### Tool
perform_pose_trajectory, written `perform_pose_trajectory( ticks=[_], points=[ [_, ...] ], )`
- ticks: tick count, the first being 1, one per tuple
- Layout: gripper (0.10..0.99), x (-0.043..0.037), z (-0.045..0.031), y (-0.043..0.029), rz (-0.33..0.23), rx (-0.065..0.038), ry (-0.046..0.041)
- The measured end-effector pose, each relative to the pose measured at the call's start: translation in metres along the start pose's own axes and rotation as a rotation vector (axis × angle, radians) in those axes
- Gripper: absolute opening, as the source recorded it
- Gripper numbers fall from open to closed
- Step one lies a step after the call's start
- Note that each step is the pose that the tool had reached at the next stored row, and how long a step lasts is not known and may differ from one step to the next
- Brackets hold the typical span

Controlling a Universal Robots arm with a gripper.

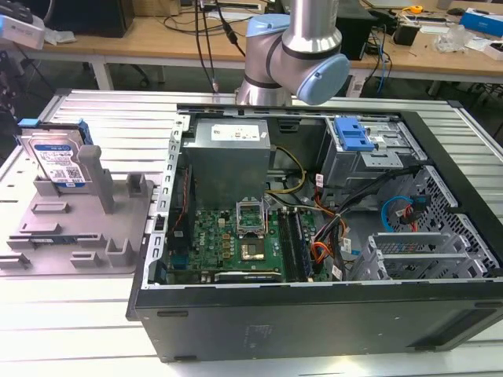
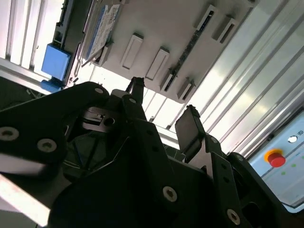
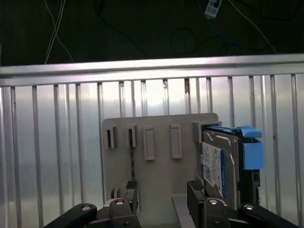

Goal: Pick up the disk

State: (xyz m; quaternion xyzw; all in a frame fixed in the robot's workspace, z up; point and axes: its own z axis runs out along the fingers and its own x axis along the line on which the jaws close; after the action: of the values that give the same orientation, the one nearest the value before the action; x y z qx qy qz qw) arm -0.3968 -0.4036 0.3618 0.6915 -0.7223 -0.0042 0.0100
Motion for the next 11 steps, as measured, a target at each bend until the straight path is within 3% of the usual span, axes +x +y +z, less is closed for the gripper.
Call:
perform_pose_trajectory(
  ticks=[3, 7, 9, 11],
  points=[
    [0.541, -0.0008, -0.0002, 0.0002, 0.0, 0.0, 0.0002],
    [0.541, -0.0416, 0.0003, 0.0019, 0.0, 0.001, 0.0015],
    [0.541, -0.052, 0.0005, 0.0023, 0.0, 0.003, 0.0017],
    [0.541, -0.0701, 0.001, 0.0031, 0.0, 0.009, 0.0016]
  ],
)
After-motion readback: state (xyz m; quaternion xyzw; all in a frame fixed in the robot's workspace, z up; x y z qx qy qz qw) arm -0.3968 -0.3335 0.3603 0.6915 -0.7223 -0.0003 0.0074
